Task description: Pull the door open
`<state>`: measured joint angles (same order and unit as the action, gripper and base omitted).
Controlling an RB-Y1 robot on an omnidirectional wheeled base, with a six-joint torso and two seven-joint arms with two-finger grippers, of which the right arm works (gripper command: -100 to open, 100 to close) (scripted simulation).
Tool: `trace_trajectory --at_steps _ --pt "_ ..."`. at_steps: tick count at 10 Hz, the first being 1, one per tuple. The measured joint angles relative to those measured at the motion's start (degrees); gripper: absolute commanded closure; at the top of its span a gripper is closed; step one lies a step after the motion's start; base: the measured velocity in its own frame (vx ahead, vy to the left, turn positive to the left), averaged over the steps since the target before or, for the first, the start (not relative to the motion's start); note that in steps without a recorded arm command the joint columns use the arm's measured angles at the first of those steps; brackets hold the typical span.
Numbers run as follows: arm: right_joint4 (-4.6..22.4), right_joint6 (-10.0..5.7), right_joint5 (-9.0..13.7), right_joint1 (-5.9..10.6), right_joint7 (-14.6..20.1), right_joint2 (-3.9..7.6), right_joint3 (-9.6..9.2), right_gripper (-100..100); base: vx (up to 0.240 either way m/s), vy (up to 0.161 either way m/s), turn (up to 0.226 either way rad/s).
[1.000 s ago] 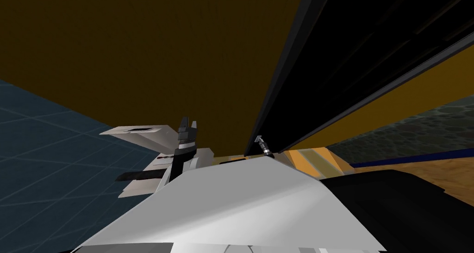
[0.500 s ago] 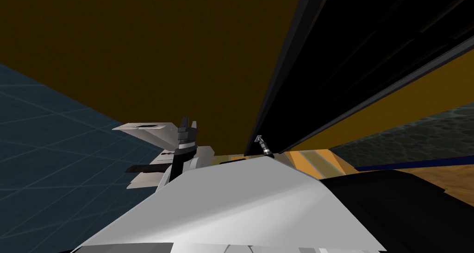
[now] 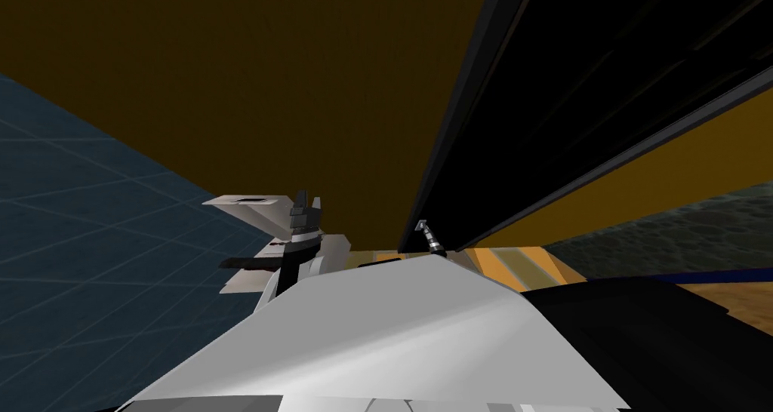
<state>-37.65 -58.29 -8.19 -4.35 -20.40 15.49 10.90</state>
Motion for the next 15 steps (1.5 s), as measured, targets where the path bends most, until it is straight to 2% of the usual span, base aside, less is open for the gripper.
trace_trajectory --at_steps 5,7,10,14,15 --pt "0.32 0.16 2.9 0.33 6.54 0.27 -1.25 100 -0.045 -0.021 0.063" --pt "1.3 0.05 4.35 1.09 9.47 0.46 -1.84 100 -0.053 -0.019 0.044" --pt "-0.14 1.02 6.22 0.35 13.58 0.45 -2.7 100 -0.043 -0.021 0.057" --pt "1.19 0.79 8.54 1.24 18.5 0.76 -3.69 100 -0.05 -0.019 0.075" --pt "0.85 1.18 9.6 1.22 20.07 0.83 -4.09 100 -0.058 -0.023 0.045"
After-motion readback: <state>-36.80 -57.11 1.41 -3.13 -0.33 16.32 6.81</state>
